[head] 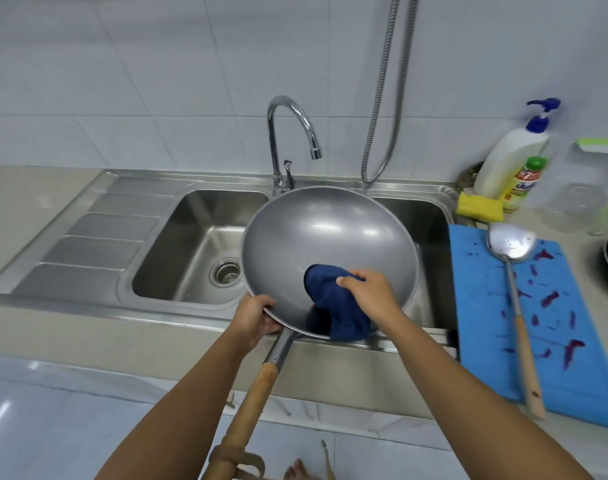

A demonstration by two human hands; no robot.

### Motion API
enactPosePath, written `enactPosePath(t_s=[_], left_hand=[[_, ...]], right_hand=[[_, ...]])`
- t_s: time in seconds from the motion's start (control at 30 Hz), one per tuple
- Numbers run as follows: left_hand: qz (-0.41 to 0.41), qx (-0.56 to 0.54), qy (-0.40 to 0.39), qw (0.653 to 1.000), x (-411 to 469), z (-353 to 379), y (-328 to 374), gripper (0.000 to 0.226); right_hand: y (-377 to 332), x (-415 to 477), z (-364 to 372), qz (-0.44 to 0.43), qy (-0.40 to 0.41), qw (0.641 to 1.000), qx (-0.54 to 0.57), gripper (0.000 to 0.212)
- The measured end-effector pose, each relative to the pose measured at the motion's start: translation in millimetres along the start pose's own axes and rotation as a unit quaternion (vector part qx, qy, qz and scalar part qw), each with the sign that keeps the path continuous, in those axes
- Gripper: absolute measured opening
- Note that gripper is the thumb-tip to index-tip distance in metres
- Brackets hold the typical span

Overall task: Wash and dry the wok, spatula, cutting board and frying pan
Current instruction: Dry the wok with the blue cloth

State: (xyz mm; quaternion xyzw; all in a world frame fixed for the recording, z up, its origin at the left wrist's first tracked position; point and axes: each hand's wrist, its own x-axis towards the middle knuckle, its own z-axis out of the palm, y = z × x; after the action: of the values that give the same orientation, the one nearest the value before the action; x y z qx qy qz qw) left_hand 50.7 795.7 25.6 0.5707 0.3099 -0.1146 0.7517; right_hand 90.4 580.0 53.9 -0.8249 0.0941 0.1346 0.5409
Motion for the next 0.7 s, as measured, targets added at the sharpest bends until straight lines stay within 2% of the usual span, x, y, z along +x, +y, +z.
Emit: enactPosePath(t_s=[0.3,0.7], left_hand=[[-0.027,-0.016,-0.022,0.999,38,-35,5,0.035],[-0.066,-0.014,-0.039,0.997,77,-1,8,0.046]], right_hand=[[0,6,38,0.028,0.051,0.998,0.036,0.016],[11,33,25,0.055,0.067,0.996,-0.020,0.013]])
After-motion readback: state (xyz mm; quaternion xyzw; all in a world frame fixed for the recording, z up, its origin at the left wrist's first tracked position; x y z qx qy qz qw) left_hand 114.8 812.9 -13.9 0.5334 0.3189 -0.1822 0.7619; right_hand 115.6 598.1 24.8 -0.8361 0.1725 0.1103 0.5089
